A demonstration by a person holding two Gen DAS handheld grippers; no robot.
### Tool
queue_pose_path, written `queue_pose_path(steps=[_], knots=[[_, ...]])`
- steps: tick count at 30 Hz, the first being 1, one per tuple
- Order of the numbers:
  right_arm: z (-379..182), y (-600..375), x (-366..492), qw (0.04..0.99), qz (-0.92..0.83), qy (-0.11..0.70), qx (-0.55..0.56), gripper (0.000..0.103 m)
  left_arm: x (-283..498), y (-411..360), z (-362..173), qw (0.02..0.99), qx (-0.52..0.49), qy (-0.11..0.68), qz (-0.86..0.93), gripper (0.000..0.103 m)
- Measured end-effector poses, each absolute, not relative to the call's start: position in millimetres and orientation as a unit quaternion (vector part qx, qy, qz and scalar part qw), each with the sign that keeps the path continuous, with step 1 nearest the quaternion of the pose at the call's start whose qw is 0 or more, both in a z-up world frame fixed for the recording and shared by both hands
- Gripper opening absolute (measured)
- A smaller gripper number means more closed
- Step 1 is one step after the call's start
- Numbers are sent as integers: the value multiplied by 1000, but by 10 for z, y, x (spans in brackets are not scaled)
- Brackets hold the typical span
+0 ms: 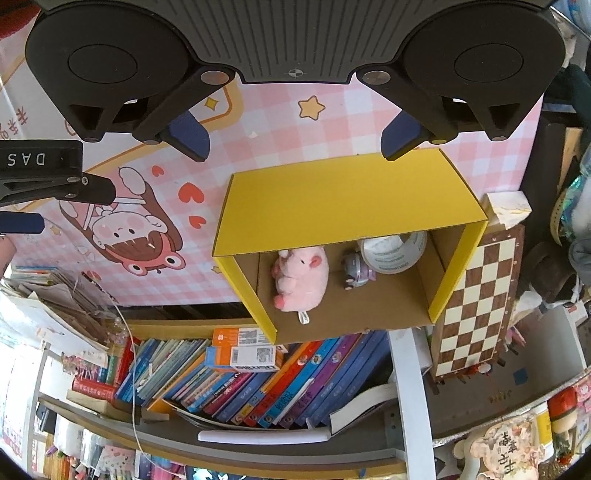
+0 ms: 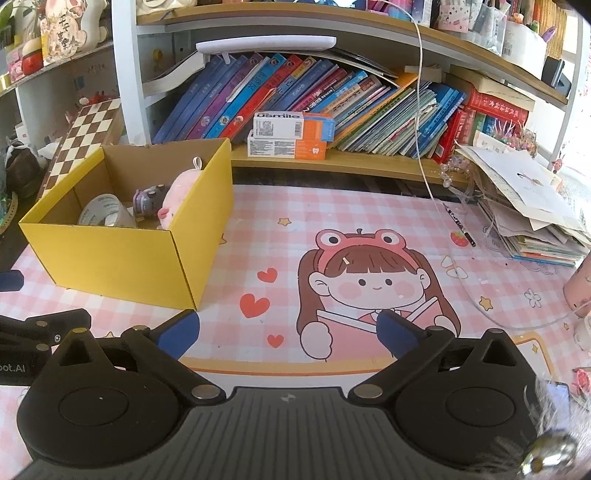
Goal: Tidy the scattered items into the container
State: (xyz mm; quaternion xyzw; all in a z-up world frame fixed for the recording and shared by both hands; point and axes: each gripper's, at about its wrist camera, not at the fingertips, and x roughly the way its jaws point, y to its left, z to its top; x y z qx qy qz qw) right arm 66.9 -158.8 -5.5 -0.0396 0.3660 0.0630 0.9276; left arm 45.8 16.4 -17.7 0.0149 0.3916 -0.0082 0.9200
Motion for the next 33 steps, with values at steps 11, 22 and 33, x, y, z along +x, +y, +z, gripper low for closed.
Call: queue_pose_path(steps=[11,22,33], knots=[[-77,-1574,711,925,62,374,-38,103,479,210,-191,918,6,397,-5,101],[-86,-1570,728,924,64,375,-40,103,498,213,-204,918,9,396,-1,101],[-97,-1550,734,923,65,376,-41,103,518,216,-220,916,3,402,-7,102]])
